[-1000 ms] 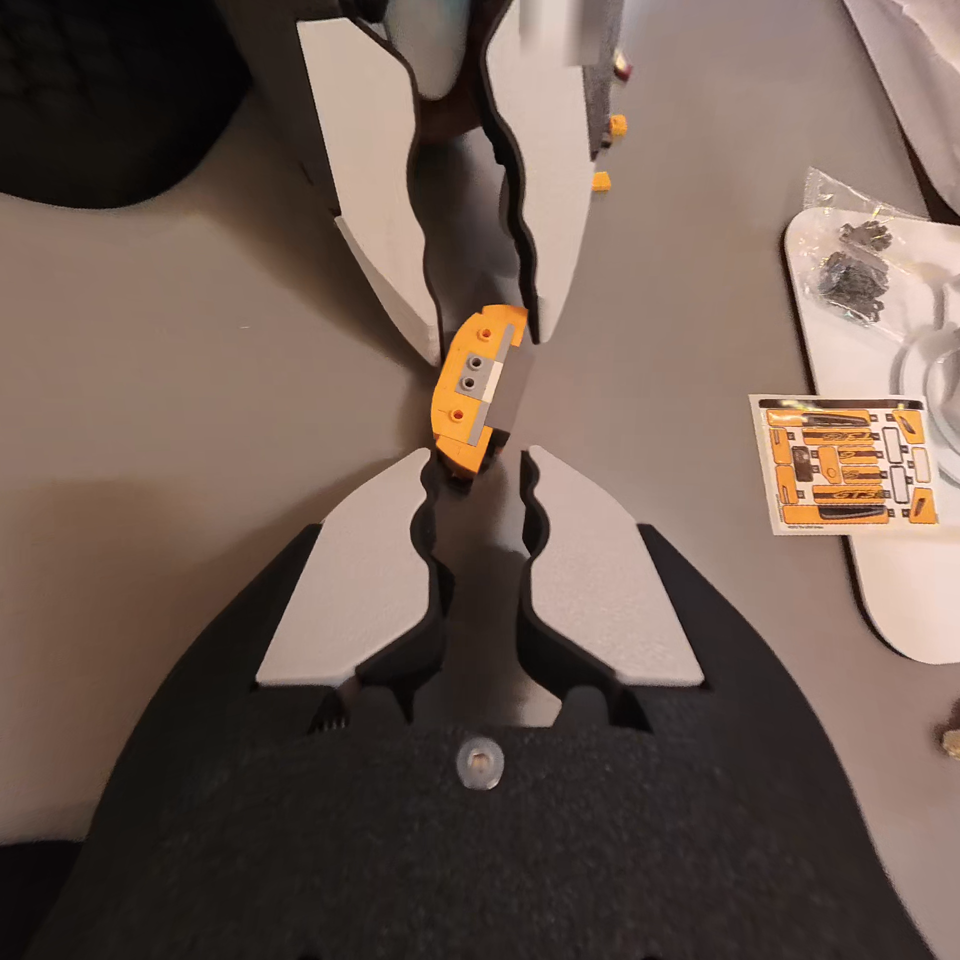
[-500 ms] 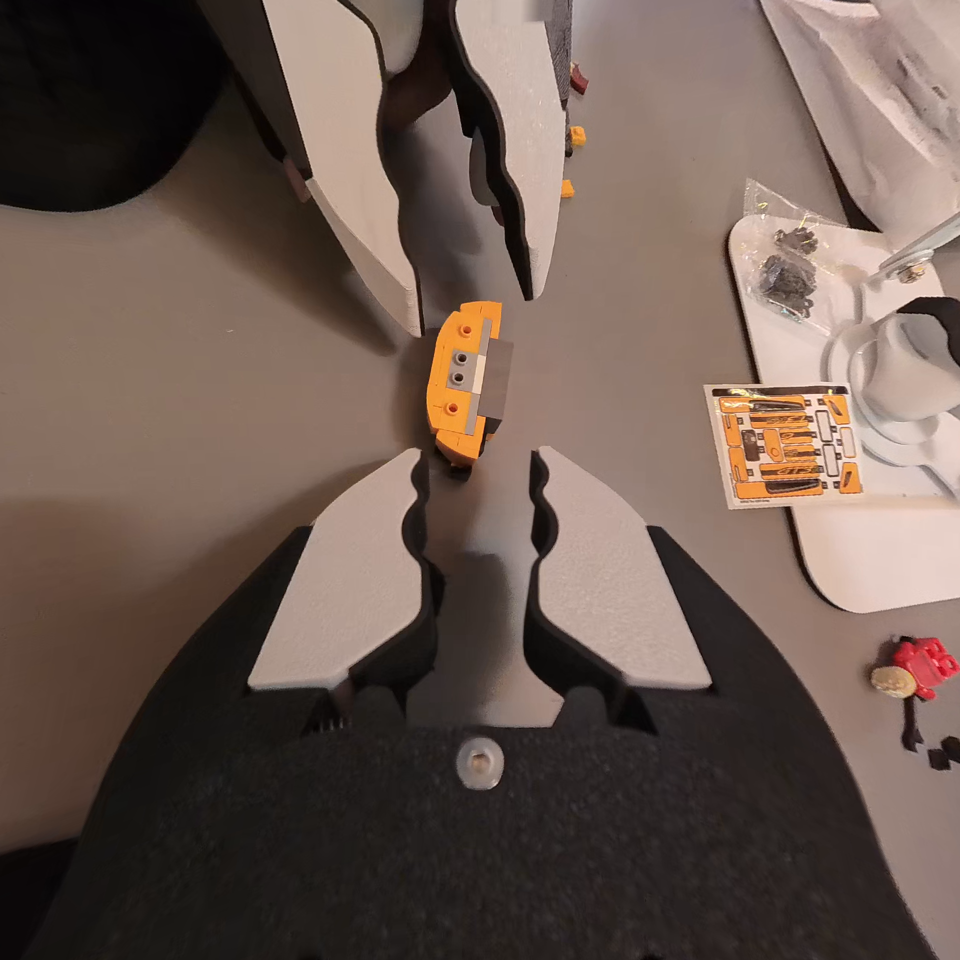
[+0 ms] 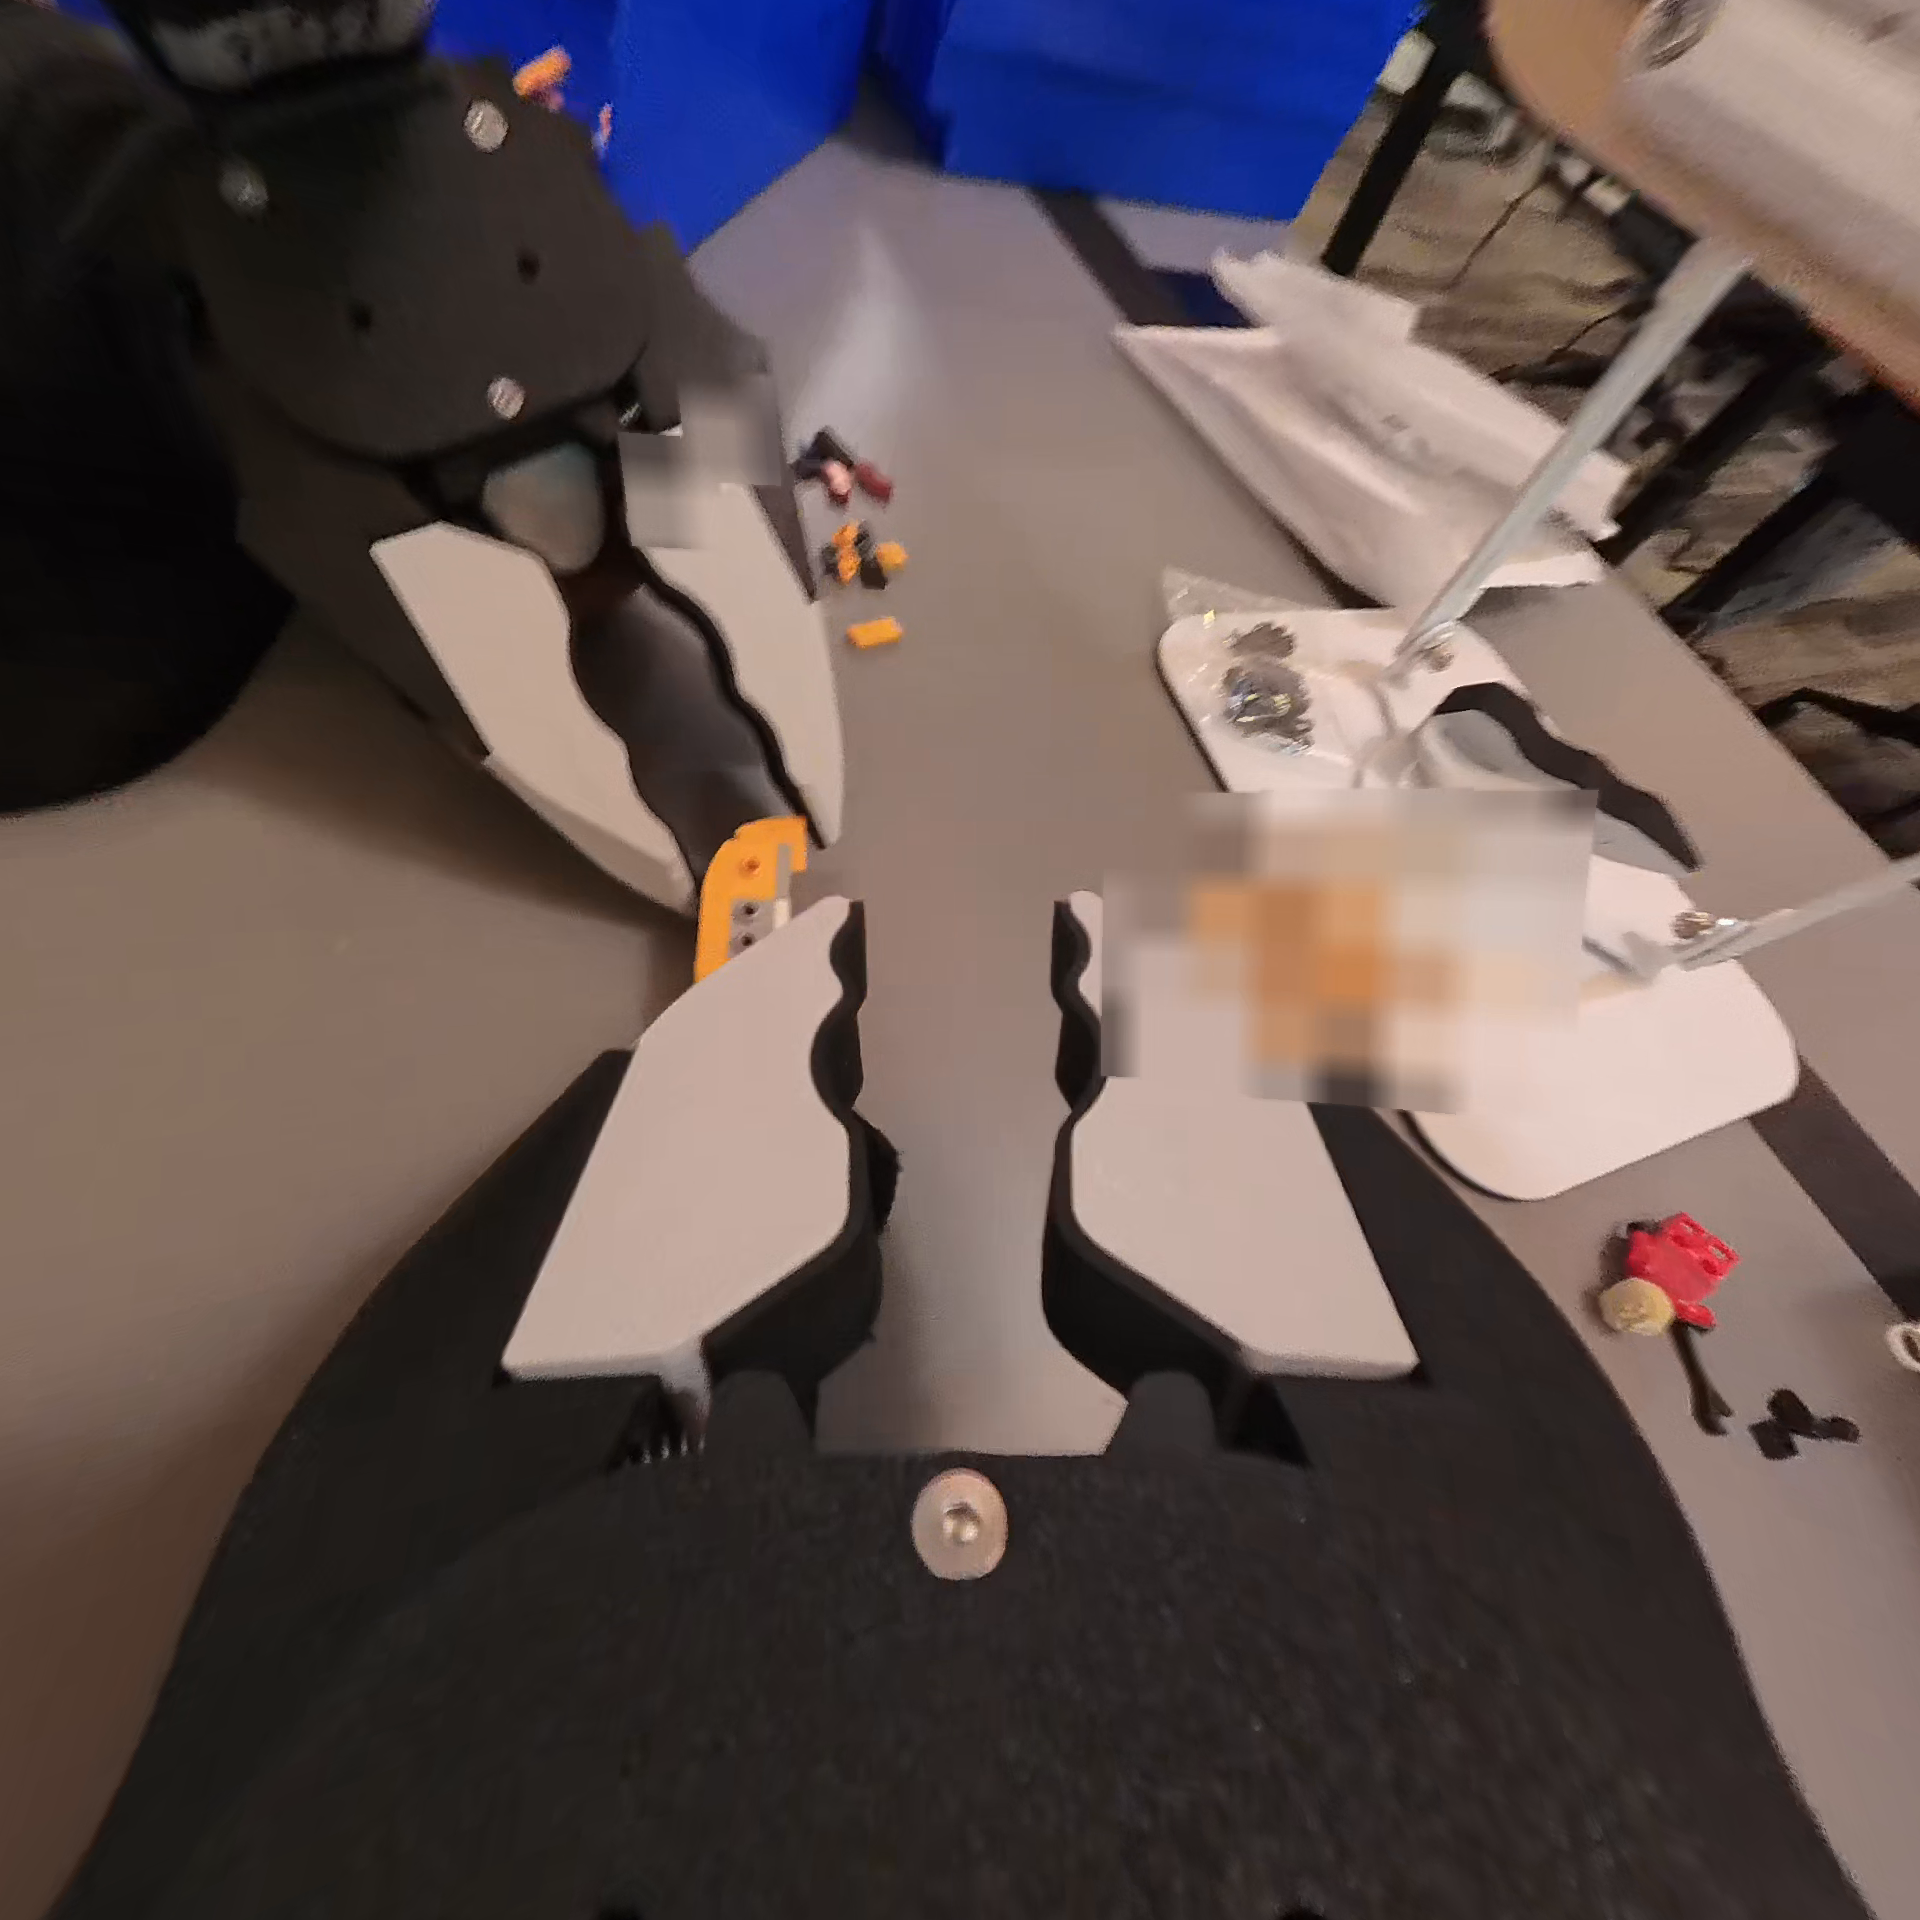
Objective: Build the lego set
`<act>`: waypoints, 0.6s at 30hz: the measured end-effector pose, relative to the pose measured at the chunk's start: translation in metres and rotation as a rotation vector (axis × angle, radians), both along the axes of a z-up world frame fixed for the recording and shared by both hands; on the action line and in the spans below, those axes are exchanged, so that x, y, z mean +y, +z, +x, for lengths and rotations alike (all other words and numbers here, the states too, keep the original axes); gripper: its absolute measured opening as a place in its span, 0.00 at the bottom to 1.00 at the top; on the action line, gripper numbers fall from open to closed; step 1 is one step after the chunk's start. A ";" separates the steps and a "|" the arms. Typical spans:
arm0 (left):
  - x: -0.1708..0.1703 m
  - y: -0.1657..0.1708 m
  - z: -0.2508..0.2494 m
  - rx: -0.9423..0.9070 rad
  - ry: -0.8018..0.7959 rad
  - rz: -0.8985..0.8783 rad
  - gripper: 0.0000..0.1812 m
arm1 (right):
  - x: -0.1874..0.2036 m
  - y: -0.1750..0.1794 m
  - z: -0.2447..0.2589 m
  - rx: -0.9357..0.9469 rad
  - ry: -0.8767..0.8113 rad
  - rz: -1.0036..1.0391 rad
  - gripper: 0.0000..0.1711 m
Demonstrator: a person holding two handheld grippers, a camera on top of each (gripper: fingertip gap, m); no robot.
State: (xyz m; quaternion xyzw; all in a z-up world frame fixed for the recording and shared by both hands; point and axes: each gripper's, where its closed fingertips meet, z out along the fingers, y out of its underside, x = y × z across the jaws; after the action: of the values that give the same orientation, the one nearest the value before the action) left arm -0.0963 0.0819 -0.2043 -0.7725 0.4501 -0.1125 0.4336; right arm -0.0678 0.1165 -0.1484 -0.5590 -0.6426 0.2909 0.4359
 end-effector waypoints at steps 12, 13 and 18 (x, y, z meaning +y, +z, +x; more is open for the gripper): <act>0.014 0.053 -0.017 -0.335 0.117 0.102 0.19 | 0.049 0.054 0.016 0.337 -0.289 0.087 0.18; 0.018 0.056 -0.025 -0.347 0.160 0.118 0.19 | 0.048 0.055 0.017 0.343 -0.284 0.081 0.17; 0.031 0.061 -0.052 -0.388 0.315 0.143 0.17 | 0.048 0.054 0.019 0.337 -0.276 0.068 0.17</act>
State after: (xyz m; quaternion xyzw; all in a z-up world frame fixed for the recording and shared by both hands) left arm -0.1487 0.1132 -0.1429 -0.7645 0.2393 -0.1576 0.5774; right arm -0.0486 0.1642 -0.0943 -0.5700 -0.4876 0.2958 0.5915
